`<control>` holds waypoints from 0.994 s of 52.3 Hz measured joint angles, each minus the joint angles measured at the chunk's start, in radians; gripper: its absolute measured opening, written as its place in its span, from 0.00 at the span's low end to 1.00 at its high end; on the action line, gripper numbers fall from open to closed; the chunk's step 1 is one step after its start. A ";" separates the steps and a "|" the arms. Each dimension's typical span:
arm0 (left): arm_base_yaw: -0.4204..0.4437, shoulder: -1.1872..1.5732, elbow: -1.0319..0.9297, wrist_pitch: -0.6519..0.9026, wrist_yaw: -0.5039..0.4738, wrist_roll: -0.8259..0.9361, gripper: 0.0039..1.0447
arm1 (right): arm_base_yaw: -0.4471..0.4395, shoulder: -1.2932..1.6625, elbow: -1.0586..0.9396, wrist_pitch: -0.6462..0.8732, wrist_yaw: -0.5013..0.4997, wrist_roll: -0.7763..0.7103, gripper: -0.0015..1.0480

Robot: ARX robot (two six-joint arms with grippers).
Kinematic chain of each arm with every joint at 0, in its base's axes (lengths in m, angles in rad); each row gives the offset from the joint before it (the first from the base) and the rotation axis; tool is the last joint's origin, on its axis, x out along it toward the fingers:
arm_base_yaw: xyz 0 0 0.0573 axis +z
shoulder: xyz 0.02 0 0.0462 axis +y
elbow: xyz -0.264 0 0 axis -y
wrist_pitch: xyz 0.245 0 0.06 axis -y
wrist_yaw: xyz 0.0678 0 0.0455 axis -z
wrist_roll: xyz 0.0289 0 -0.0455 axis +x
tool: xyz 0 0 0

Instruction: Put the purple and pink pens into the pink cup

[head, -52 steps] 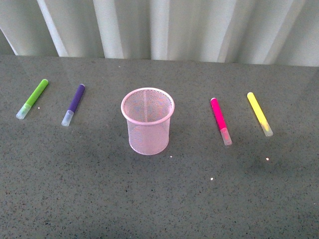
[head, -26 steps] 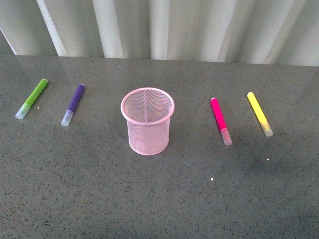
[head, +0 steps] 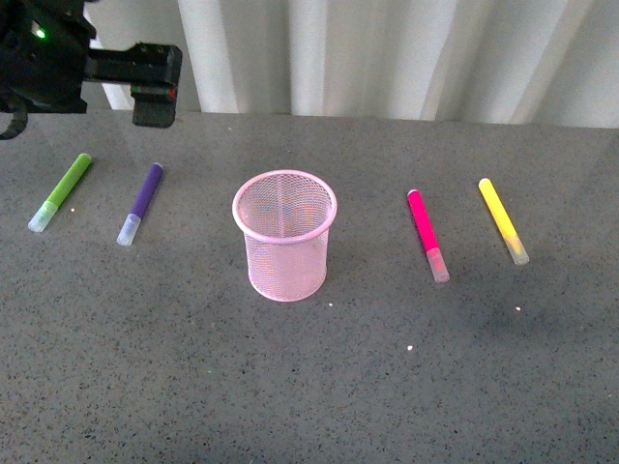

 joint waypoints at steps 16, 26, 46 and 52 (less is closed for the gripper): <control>-0.006 0.209 0.187 -0.116 -0.032 0.145 0.94 | 0.000 0.000 0.000 0.000 0.000 0.000 0.93; -0.004 0.310 0.293 -0.187 -0.064 0.170 0.94 | 0.000 0.000 0.000 0.000 0.000 0.000 0.93; 0.013 0.442 0.447 -0.229 -0.090 0.177 0.94 | 0.000 0.000 0.000 0.000 0.000 0.000 0.93; 0.018 0.465 0.476 -0.230 -0.092 0.178 0.94 | 0.000 0.000 0.000 0.000 0.000 0.000 0.93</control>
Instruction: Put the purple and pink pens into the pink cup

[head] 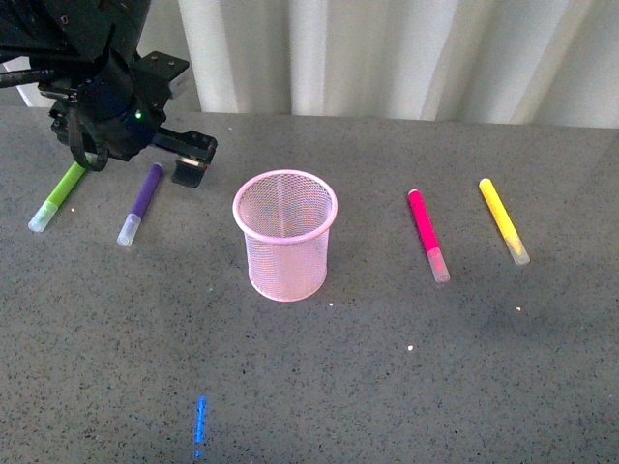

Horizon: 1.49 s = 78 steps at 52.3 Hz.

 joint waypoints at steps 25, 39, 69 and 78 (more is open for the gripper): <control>0.016 0.040 0.012 0.013 -0.006 -0.001 0.94 | 0.000 0.000 0.000 0.000 0.000 0.000 0.93; 0.013 0.049 0.012 0.019 -0.003 -0.012 0.59 | 0.000 0.000 0.000 0.000 0.000 0.000 0.93; 0.016 0.018 -0.047 0.081 0.044 -0.130 0.12 | 0.000 0.000 0.000 0.000 0.000 0.000 0.93; 0.019 -0.077 -0.120 0.148 0.087 -0.219 0.11 | 0.000 0.000 0.000 0.000 0.000 0.000 0.93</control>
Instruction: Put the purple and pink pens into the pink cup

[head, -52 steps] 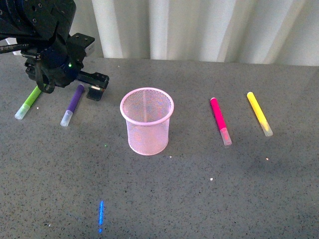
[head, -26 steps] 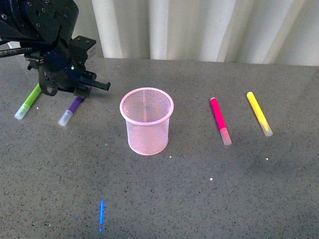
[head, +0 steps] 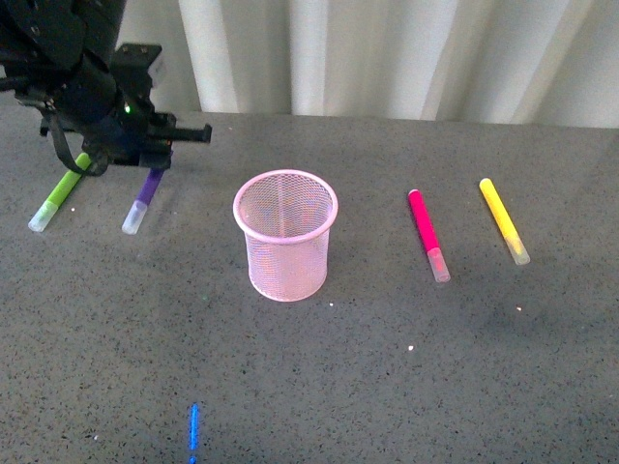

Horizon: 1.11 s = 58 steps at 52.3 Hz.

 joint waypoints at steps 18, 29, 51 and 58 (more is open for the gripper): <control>0.006 -0.428 -0.243 0.284 0.107 -0.202 0.11 | 0.000 0.000 0.000 0.000 0.000 0.000 0.93; -0.101 -0.646 -0.517 0.573 0.108 -0.257 0.11 | 0.000 0.000 0.000 0.000 0.000 0.000 0.93; -0.345 -0.442 -0.745 1.065 0.058 -0.409 0.11 | 0.000 0.000 0.000 0.000 0.000 0.000 0.93; -0.336 -0.377 -0.732 1.124 0.051 -0.417 0.11 | 0.000 0.000 0.000 0.000 0.001 0.000 0.93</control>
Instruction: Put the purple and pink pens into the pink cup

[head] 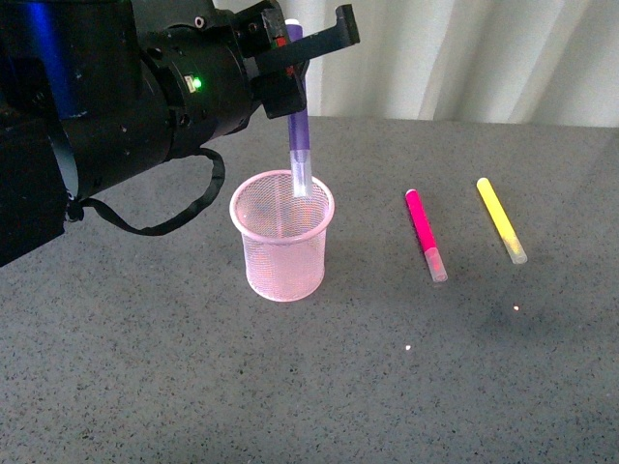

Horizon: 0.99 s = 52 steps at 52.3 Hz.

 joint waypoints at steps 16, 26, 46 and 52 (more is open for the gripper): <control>0.077 0.139 0.066 0.079 0.008 0.006 0.11 | 0.000 0.000 0.000 0.000 -0.001 0.000 0.93; 0.100 0.176 0.074 0.108 0.010 0.008 0.11 | 0.000 0.000 0.000 0.000 -0.001 0.000 0.93; 0.082 0.181 0.055 0.135 0.019 0.000 0.17 | 0.000 0.000 0.000 0.000 -0.001 0.000 0.93; 0.081 0.181 0.053 0.135 0.023 0.005 0.34 | 0.000 0.000 0.000 0.000 -0.001 0.000 0.93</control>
